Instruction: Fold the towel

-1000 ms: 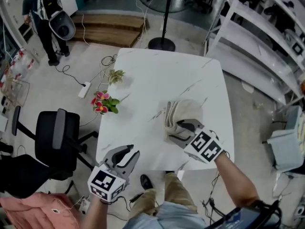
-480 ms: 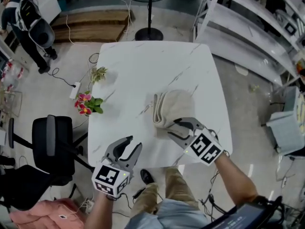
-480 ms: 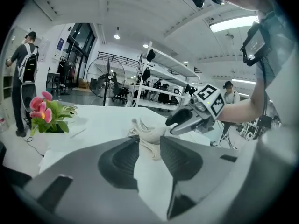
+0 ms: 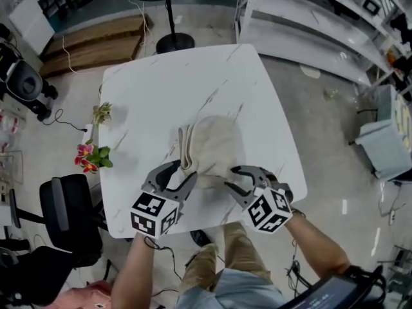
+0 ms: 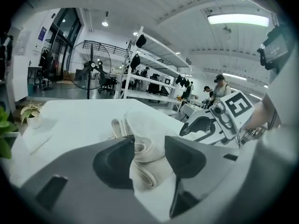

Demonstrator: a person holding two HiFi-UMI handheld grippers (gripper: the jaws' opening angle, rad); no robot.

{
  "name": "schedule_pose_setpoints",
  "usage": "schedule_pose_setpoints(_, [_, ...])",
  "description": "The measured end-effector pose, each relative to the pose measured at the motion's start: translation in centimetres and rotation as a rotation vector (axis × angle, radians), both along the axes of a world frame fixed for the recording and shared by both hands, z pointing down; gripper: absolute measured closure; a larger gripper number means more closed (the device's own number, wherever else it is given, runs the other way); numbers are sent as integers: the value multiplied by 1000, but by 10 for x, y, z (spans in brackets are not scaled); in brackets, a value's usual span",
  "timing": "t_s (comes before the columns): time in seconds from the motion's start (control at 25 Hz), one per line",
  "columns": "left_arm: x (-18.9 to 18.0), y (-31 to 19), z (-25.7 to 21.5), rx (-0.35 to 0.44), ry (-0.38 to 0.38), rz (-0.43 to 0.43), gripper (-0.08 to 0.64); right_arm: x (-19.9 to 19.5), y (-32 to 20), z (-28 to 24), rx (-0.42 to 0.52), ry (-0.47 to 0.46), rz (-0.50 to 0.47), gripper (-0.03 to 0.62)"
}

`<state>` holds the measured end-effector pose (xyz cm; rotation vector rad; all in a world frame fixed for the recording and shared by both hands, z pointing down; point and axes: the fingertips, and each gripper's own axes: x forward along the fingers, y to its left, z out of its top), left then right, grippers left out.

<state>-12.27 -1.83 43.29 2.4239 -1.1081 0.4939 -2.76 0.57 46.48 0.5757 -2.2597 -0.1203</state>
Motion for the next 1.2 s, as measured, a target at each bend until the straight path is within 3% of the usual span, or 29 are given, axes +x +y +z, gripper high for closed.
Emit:
schedule_pose_setpoints(0.2, [2, -7, 22, -79, -20, -36, 402, 11, -11, 14, 76, 13, 81, 433])
schedule_pose_setpoints(0.36, [-4, -11, 32, -132, -19, -70, 474, 16, -13, 22, 93, 24, 90, 520])
schedule_pose_setpoints(0.44, [-5, -10, 29, -150, 1, -79, 499, 17, -11, 20, 99, 7, 80, 528])
schedule_pose_setpoints(0.72, [2, 21, -10, -208, 209, -156, 509, 23, -10, 21, 144, 32, 4, 522])
schedule_pose_setpoints(0.88, [2, 54, 15, -292, 311, -273, 511, 23, -8, 28, 170, 88, -37, 523])
schedule_pose_setpoints(1.0, [-5, 64, 44, -359, 368, -361, 514, 17, 4, 31, 96, 76, -120, 500])
schedule_pose_setpoints(1.08, [-11, 63, 51, -367, 389, -398, 514, 12, 15, 18, -27, 2, -201, 346])
schedule_pose_setpoints(1.2, [-11, 59, 49, -354, 386, -402, 514, 11, 12, -17, -114, -100, -261, 345])
